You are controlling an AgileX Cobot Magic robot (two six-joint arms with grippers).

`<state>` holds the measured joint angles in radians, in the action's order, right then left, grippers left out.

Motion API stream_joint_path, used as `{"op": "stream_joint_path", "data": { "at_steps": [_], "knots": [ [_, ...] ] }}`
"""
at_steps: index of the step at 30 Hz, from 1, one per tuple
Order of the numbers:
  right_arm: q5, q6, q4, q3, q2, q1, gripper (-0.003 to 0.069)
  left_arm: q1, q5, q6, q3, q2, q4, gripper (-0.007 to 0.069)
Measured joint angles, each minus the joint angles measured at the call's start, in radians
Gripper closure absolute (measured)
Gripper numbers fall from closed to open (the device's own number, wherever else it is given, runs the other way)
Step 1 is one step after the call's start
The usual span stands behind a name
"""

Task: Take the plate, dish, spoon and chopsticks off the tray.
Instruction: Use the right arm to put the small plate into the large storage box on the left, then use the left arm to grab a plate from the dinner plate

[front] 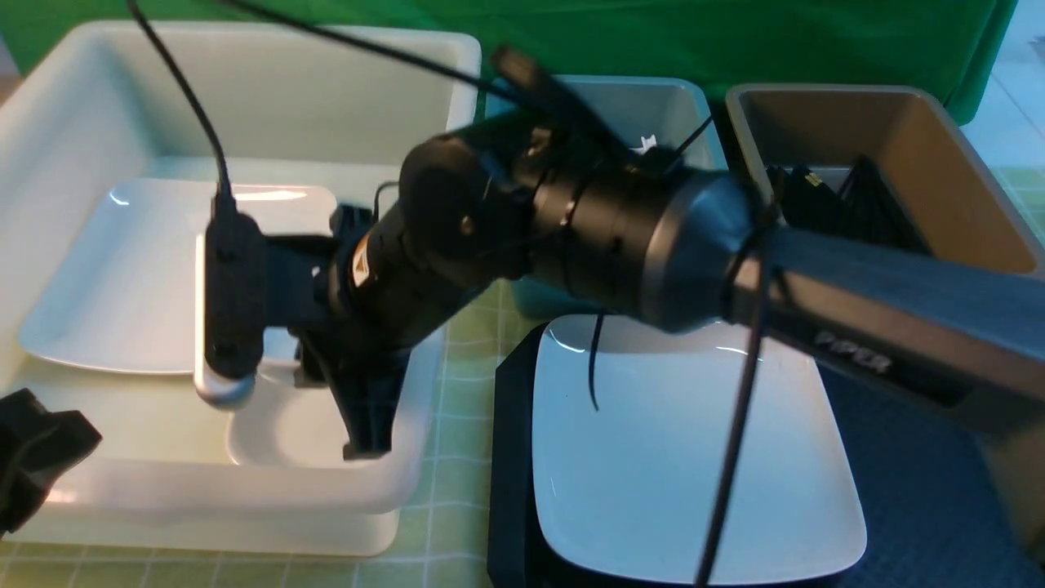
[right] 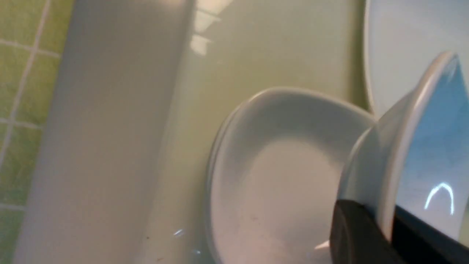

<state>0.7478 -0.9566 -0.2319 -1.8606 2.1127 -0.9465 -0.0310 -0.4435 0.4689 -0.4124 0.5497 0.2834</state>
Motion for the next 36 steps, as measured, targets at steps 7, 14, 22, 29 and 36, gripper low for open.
{"op": "stream_joint_path", "data": {
  "at_steps": [7,14,22,29,36],
  "knots": [
    [0.001,0.0,-0.004,-0.009,0.014,0.0,0.0613,0.0,0.001,0.015,0.0,0.0,0.001,0.0484],
    [0.001,0.0,-0.004,-0.01,0.014,0.0,0.0441,0.0,0.001,0.023,0.0,0.0,0.001,0.0475],
    [0.036,-0.004,0.008,-0.01,-0.052,0.0,0.0341,0.0,0.011,0.033,0.0,0.0,0.002,0.0468],
    [0.216,0.161,0.118,-0.01,-0.249,0.0,0.0435,0.0,0.03,0.03,0.0,0.0,0.02,0.0466],
    [0.442,0.597,0.498,0.014,-0.492,0.012,0.0651,0.0,-0.026,-0.16,-0.075,0.002,0.117,0.0466]
  ]
}}
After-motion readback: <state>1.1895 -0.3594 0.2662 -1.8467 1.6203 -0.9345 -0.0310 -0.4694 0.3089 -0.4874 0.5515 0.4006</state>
